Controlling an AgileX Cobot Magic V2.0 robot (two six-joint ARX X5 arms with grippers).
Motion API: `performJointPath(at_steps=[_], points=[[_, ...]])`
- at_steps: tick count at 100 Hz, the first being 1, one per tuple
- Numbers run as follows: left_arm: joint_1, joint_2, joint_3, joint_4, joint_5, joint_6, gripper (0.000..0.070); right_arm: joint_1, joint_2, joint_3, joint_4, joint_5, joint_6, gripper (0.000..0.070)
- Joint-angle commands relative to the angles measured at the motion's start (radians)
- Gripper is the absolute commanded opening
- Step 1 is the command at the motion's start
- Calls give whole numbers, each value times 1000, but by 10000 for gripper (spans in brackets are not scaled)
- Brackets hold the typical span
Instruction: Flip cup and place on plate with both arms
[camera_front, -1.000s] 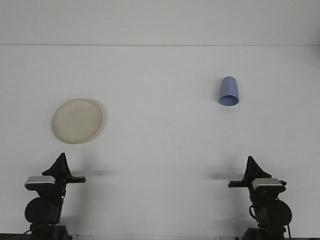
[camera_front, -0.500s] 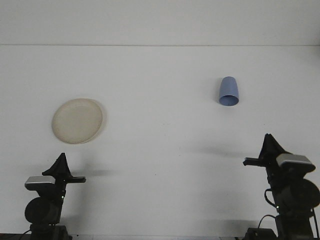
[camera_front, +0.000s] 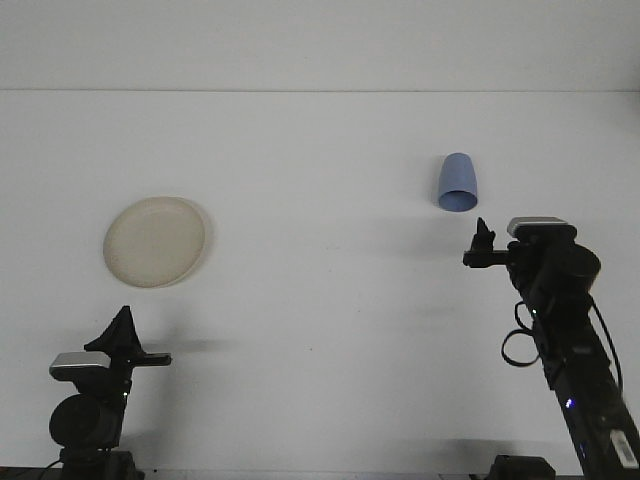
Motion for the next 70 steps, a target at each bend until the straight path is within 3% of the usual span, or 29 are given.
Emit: performJointPath(at_steps=[1, 26, 44, 55, 70], points=[[1, -1, -20, 10, -7, -6, 14, -1, 94, 5, 48, -1, -18, 539], [1, -1, -20, 10, -7, -6, 14, -2, 384, 5, 340, 4, -75, 538], [1, -1, -20, 10, -7, -6, 14, -2, 541, 15, 543, 54, -198, 538], [1, -1, -20, 10, -7, -6, 14, -4, 634, 68, 551, 54, -251, 538], [1, -1, -20, 10, -7, -6, 14, -16, 743, 159, 553, 53, -258, 538]])
